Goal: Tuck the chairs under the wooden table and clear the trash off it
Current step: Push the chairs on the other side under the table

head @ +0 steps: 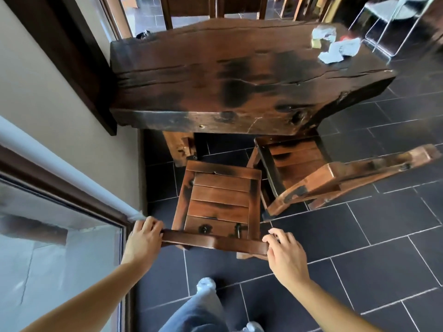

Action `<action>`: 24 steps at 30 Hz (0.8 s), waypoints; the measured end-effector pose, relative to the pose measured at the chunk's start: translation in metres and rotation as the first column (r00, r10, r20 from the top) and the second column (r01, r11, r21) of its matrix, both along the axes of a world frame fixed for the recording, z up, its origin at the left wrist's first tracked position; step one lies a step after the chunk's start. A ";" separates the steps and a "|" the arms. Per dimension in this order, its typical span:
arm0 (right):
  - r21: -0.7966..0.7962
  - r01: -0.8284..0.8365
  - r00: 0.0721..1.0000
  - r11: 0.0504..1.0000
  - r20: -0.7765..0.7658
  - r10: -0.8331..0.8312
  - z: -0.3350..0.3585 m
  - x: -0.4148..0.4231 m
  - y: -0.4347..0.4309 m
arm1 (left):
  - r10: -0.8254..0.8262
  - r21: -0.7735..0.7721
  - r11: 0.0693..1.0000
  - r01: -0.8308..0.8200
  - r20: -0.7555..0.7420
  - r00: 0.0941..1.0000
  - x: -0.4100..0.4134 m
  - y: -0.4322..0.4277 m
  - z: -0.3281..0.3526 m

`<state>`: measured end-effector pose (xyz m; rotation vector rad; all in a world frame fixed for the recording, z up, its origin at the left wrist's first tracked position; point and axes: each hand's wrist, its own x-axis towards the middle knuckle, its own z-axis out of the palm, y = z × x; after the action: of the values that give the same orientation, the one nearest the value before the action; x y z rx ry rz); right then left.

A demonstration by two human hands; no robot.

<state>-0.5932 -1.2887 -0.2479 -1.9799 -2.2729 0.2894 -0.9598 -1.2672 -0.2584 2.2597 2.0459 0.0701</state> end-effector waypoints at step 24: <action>0.013 0.163 0.966 0.987 0.202 -0.162 -0.013 0.009 0.150 | 0.096 -0.195 0.977 -0.085 0.050 0.994 0.021 0.140 0.005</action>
<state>-0.5839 -1.1383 -0.2611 -2.2769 -2.2021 0.0781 -0.9387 -1.1268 -0.2533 2.0264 2.0285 -0.0523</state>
